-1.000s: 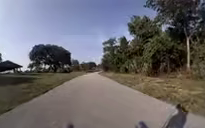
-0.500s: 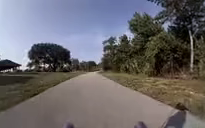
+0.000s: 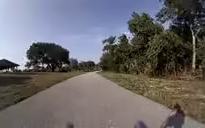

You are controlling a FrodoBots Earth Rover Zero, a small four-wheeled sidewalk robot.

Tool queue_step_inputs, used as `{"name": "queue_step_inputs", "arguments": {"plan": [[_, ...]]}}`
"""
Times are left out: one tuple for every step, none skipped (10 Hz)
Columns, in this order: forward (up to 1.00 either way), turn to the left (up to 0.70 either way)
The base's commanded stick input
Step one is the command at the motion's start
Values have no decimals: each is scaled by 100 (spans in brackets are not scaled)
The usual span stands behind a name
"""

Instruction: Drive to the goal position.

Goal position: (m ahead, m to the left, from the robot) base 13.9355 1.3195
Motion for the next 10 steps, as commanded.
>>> {"name": "queue_step_inputs", "arguments": {"plan": [[100,2],[100,2],[100,2],[100,2],[100,2],[100,0],[100,1],[100,1],[100,2],[100,2]]}}
